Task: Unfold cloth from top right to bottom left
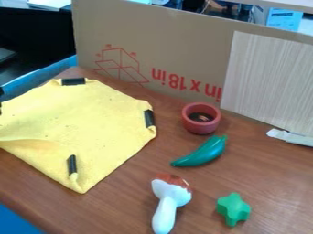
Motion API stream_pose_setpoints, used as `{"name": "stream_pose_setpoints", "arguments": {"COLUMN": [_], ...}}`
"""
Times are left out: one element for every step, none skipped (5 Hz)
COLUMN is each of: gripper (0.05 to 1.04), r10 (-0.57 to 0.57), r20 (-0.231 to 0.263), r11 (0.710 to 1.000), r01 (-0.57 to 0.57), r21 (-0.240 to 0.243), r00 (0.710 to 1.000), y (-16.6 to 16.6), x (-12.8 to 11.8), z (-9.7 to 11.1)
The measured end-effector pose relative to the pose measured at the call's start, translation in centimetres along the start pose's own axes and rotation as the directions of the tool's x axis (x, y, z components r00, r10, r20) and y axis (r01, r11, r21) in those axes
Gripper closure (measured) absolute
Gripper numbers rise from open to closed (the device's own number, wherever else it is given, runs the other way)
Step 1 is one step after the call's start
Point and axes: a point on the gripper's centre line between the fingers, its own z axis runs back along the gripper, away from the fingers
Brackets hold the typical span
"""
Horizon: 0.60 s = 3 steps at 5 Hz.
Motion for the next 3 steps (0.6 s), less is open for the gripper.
{"name": "stream_pose_setpoints", "arguments": {"gripper": [0.083, 0.083, 0.083], "r10": [-0.020, -0.055, -0.077], "r20": [-0.002, -0.057, -0.056], "r11": [0.997, 0.990, 0.978], "r01": [0.020, 0.047, 0.065], "r21": [-0.068, -0.137, -0.198], "r00": [1.000, 0.997, 0.995], "y": [-1.8, -3.7, -6.1], "x": [0.5, 0.1, -1.1], "z": [3.1, 5.3, 8.5]}}
